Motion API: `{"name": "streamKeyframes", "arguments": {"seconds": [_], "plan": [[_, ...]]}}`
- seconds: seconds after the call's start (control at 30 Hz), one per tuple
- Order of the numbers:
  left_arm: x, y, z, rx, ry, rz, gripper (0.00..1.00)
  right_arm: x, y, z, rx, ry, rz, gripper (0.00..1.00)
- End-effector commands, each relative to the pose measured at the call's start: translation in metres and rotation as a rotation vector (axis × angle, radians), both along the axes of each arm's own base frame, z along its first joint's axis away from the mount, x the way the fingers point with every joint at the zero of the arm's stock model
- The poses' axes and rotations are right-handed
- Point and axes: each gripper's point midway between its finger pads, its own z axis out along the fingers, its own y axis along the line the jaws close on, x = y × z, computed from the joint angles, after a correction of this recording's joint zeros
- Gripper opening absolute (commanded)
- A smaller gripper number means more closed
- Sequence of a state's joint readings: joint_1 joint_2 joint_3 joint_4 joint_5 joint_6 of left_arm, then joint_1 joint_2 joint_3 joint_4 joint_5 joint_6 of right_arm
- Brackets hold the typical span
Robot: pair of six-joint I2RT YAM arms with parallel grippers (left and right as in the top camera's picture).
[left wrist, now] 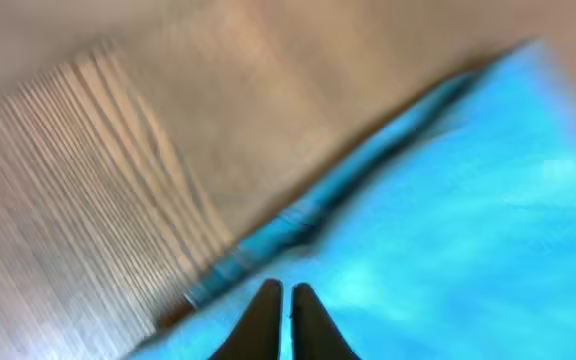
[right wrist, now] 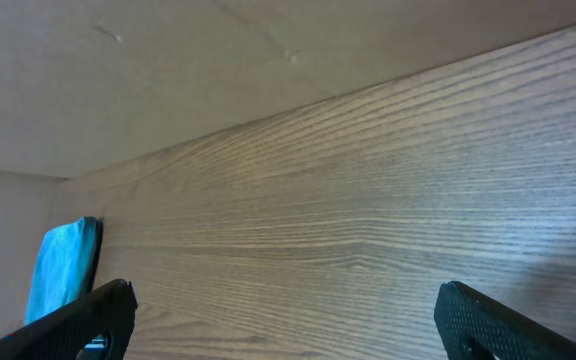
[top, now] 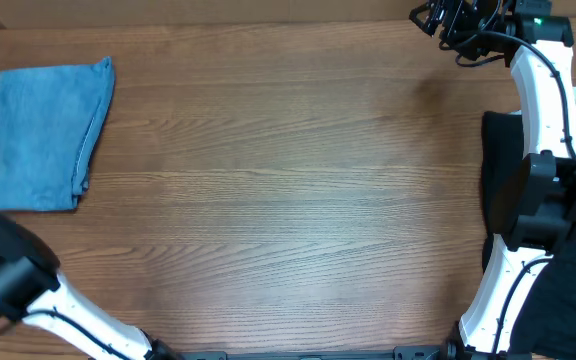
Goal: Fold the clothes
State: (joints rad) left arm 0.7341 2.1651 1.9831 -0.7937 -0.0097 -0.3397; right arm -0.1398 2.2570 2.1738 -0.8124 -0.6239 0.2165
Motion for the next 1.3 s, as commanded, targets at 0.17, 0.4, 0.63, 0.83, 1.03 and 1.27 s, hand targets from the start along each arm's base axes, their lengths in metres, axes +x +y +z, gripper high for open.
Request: {"name": "streamKeyframes", "arguments": {"seconds": [0.17, 0.4, 0.63, 0.83, 1.03, 1.27], "plan": [[0.050, -0.139, 0.121, -0.065, -0.232, -0.270, 1.00, 0.000, 0.000, 0.005, 0.003, -0.012, 0.001, 1.00], [0.063, -0.167, 0.119, -0.073, -0.224, -0.327, 1.00, 0.000, 0.000, 0.005, 0.003, -0.012, 0.001, 1.00], [0.063, -0.167, 0.119, -0.073, -0.224, -0.327, 1.00, 0.000, 0.000, 0.005, 0.003, -0.012, 0.001, 1.00], [0.063, -0.167, 0.119, -0.073, -0.224, -0.327, 1.00, 0.000, 0.000, 0.005, 0.003, -0.012, 0.001, 1.00], [0.063, -0.167, 0.119, -0.073, -0.224, -0.327, 1.00, -0.041, 0.006, 0.111, -0.018, -0.156, 0.002, 1.00], [0.063, -0.167, 0.119, -0.073, -0.224, -0.327, 1.00, -0.187, 0.027, 0.326, -0.085, -0.628, 0.003, 1.00]]}}
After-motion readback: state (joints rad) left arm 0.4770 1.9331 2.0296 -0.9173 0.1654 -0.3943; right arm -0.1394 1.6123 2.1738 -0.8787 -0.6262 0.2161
